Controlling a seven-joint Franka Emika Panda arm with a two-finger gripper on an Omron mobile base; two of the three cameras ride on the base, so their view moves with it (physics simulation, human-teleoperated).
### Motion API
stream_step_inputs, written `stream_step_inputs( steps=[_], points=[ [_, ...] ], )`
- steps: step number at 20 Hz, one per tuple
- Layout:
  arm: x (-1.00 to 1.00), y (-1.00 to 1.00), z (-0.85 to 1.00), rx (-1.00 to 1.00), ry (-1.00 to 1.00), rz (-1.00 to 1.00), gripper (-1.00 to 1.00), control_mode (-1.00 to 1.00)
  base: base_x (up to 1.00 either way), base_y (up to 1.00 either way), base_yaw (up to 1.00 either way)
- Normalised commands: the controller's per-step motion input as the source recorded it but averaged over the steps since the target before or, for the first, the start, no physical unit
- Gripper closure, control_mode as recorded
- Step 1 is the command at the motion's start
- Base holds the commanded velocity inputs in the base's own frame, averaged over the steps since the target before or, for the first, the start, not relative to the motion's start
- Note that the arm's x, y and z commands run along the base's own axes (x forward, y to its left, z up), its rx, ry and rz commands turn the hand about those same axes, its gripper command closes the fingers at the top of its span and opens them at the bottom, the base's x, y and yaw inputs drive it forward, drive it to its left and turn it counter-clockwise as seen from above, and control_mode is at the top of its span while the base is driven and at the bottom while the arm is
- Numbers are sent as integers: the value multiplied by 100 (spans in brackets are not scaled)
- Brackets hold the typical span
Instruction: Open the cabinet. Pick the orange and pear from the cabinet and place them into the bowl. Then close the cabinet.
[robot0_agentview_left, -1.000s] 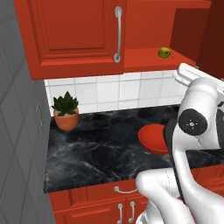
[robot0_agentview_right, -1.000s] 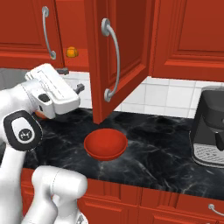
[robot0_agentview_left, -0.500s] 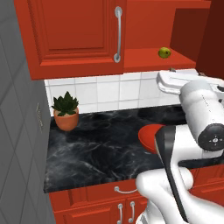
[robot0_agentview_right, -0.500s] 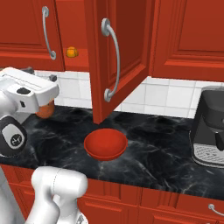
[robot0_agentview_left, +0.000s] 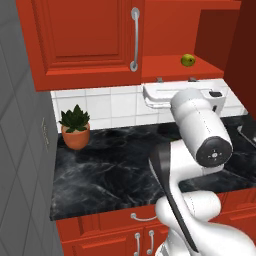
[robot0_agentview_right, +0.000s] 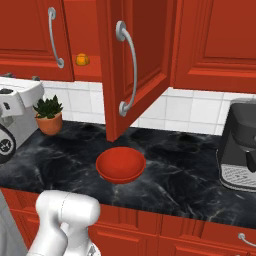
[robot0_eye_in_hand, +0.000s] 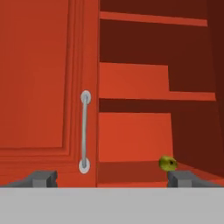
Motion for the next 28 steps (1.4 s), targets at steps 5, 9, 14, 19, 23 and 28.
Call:
stream_step_inputs(
  steps=[5, 9, 14, 19, 23, 28],
  points=[
    [47, 25, 0, 0, 1, 0, -100, -100, 0, 0, 0],
    [66, 17, 3, 0, 0, 0, -100, -100, 0, 0, 0],
    [89, 8, 3, 0, 4, 0, -100, -100, 0, 0, 0],
    [90, 3, 0, 0, 10, 0, -100, -100, 0, 0, 0],
    [77, 19, 0, -1, 6, 0, -100, -100, 0, 0, 0],
    [72, 50, 0, -1, 0, 0, -100, -100, 0, 0, 0]
  ],
)
